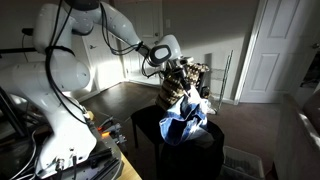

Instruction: Move the jeans to the chair on the right

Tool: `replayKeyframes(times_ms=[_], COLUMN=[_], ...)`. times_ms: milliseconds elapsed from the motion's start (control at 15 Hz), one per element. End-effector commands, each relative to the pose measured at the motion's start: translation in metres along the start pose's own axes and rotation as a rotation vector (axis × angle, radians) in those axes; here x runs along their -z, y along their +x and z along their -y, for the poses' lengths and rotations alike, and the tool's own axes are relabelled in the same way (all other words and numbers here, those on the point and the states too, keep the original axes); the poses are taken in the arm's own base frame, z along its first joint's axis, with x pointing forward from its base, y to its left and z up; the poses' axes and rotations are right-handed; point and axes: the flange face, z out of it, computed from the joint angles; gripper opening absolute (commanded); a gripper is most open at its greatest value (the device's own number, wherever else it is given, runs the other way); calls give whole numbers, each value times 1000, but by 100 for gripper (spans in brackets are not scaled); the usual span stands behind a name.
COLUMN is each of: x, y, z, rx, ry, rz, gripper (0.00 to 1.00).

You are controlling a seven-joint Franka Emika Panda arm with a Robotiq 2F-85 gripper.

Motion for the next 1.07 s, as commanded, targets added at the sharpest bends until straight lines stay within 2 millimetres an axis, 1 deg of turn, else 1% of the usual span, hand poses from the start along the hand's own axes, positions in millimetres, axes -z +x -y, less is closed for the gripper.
replayKeyframes(times_ms=[0,200,467,733,1000], x=[-3,-11,-12,-3,6], y=[-2,-4,-2,7,13], z=[-10,-11,-14,-19,-19], rx=[114,149,98,13,-44], ry=[9,-21,-12,29,50], rz=[80,114,88,-27,-150], gripper=[3,3,3,3,3])
